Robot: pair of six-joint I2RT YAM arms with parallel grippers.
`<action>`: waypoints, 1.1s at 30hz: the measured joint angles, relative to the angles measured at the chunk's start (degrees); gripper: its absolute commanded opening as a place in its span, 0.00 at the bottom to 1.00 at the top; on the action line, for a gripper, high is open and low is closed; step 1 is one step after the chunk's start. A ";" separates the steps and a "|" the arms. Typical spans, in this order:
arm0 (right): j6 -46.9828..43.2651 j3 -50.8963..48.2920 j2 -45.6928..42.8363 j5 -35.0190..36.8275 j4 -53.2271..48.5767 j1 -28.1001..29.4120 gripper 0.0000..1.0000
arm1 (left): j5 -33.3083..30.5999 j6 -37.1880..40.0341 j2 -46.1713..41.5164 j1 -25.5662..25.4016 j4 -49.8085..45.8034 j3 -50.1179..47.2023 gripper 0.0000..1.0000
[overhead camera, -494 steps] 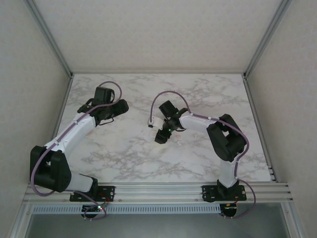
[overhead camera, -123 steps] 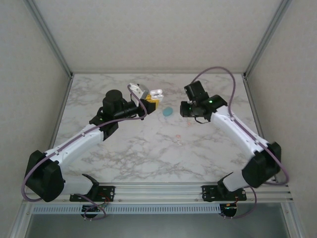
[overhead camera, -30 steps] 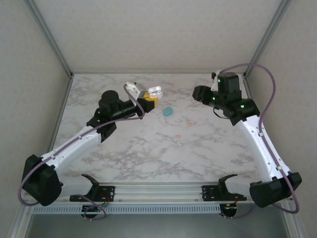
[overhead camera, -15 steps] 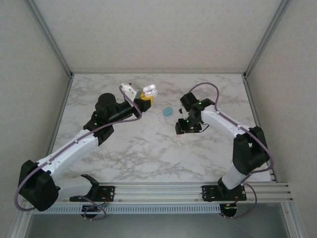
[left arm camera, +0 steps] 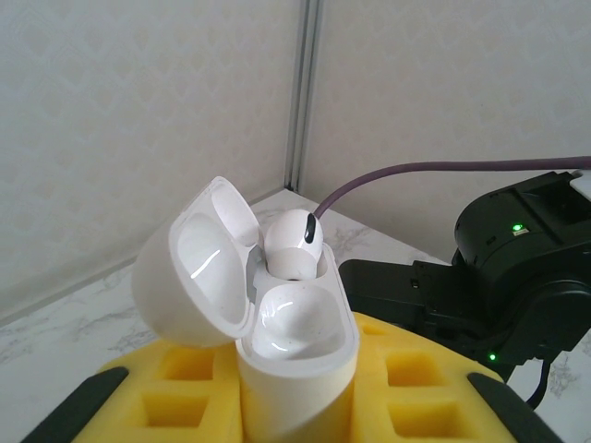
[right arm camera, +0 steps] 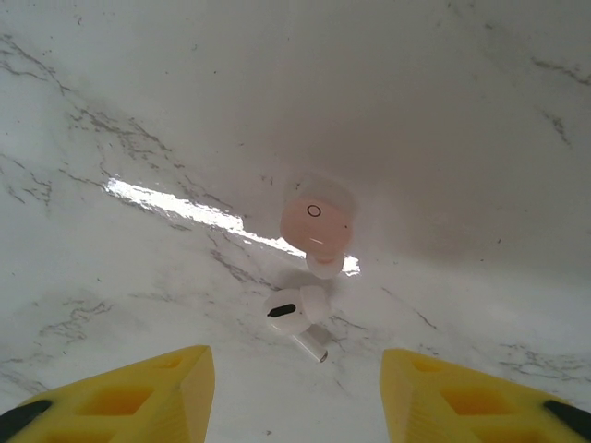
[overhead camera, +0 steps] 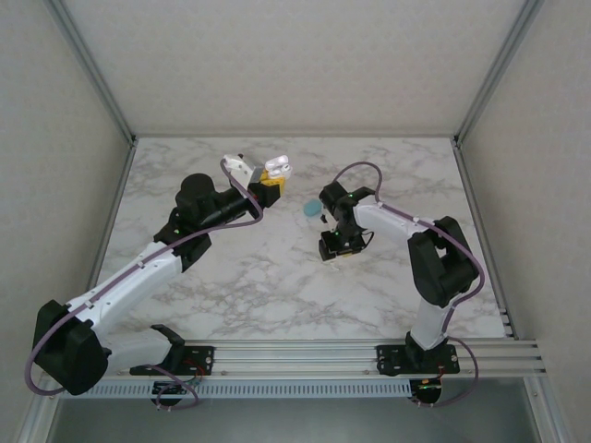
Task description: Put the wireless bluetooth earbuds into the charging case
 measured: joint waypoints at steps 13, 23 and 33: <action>-0.44 2.05 4.31 1.31 -0.07 1.05 0.44 | 0.02 0.24 0.00 0.00 -0.90 0.00 0.03; -0.44 2.10 6.27 2.16 -0.13 1.95 0.42 | 0.02 0.42 0.02 0.00 -1.03 0.00 0.02; -0.48 2.10 8.02 2.97 -0.02 2.05 0.38 | 0.02 0.42 0.15 0.00 -1.46 0.00 0.03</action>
